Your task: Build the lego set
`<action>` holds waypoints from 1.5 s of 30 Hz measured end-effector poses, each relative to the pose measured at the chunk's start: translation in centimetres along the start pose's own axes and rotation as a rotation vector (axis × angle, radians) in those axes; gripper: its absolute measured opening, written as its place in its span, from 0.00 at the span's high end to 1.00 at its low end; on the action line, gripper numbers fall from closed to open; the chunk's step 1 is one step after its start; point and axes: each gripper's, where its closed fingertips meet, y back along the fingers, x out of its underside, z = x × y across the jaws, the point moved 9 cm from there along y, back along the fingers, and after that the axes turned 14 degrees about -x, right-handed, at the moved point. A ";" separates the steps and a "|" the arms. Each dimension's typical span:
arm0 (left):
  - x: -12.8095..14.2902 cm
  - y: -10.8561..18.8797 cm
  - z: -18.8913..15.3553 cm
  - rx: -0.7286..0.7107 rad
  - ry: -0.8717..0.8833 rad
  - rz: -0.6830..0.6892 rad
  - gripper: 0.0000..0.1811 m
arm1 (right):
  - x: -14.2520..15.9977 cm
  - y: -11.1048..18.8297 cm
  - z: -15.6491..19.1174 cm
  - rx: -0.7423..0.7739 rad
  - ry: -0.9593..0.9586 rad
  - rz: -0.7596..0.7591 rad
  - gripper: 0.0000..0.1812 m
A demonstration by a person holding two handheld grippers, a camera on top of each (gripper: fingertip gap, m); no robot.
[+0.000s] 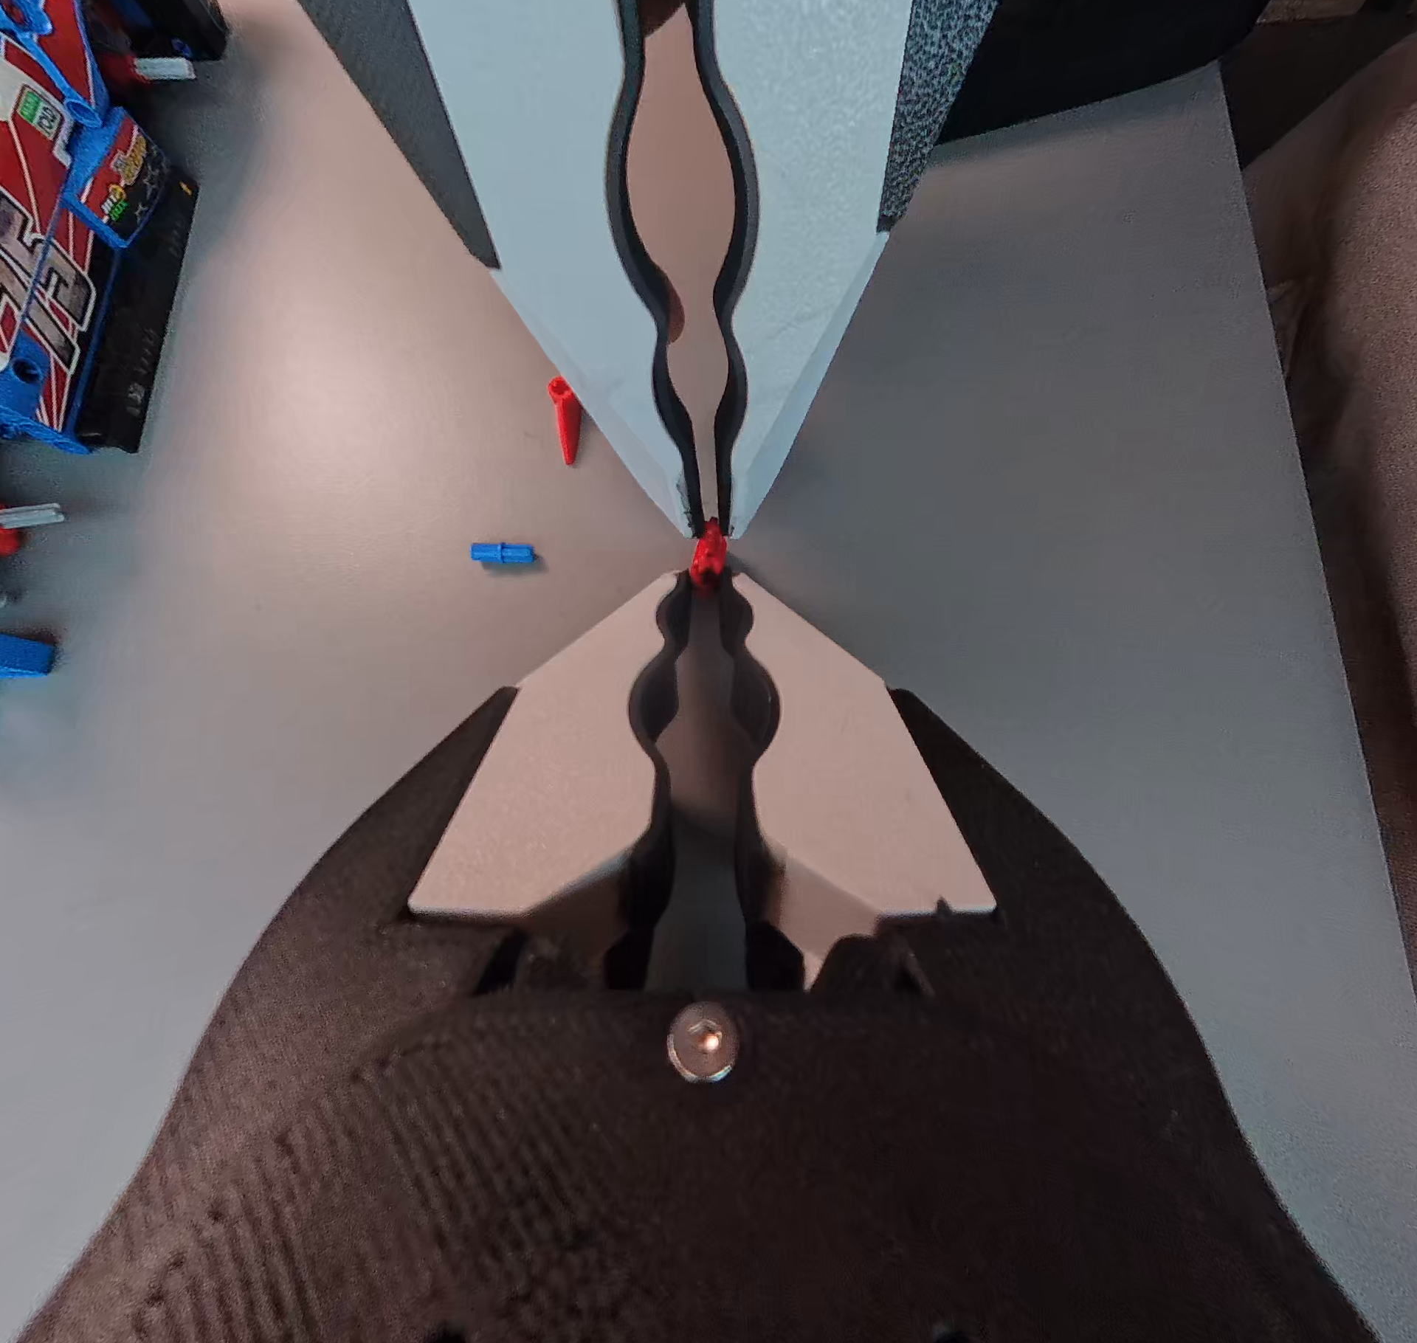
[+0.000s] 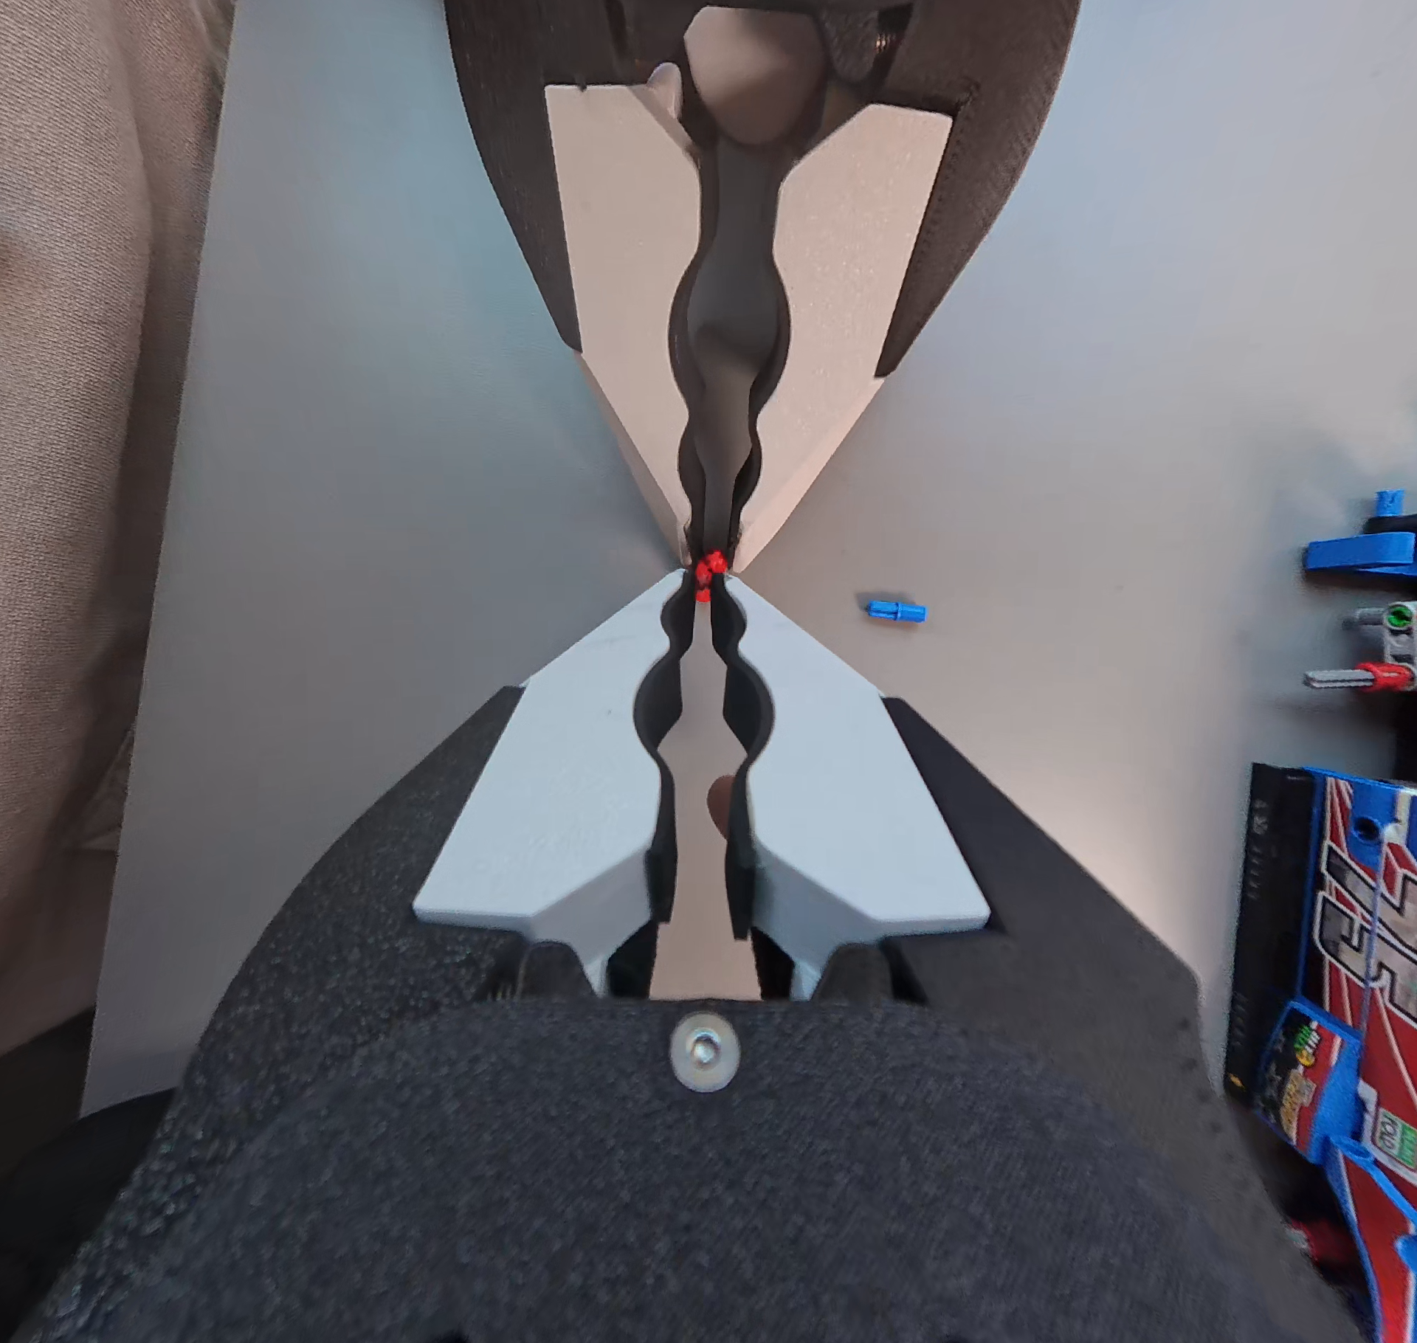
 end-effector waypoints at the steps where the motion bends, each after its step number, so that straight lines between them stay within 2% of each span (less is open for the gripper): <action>1: 0.0 0.0 0.0 -0.003 0.003 0.000 0.97 | 0.1 0.0 0.0 0.000 -0.002 -0.006 0.99; 11: 0.0 0.1 -0.5 -0.057 0.060 0.018 0.97 | 0.3 -0.4 0.7 0.072 -0.049 -0.061 0.99; 19: 0.0 0.1 -0.5 -0.058 0.049 0.014 0.97 | 1.1 -0.2 0.6 0.055 -0.065 -0.111 0.99; 30: 0.0 0.2 -0.5 -0.062 0.045 0.007 0.97 | 0.2 -0.4 -0.2 -0.012 -0.097 0.005 0.99; 45: 0.0 0.2 -0.6 -0.068 0.029 0.000 0.97 | -0.3 -1.2 0.1 0.038 -0.096 0.134 0.97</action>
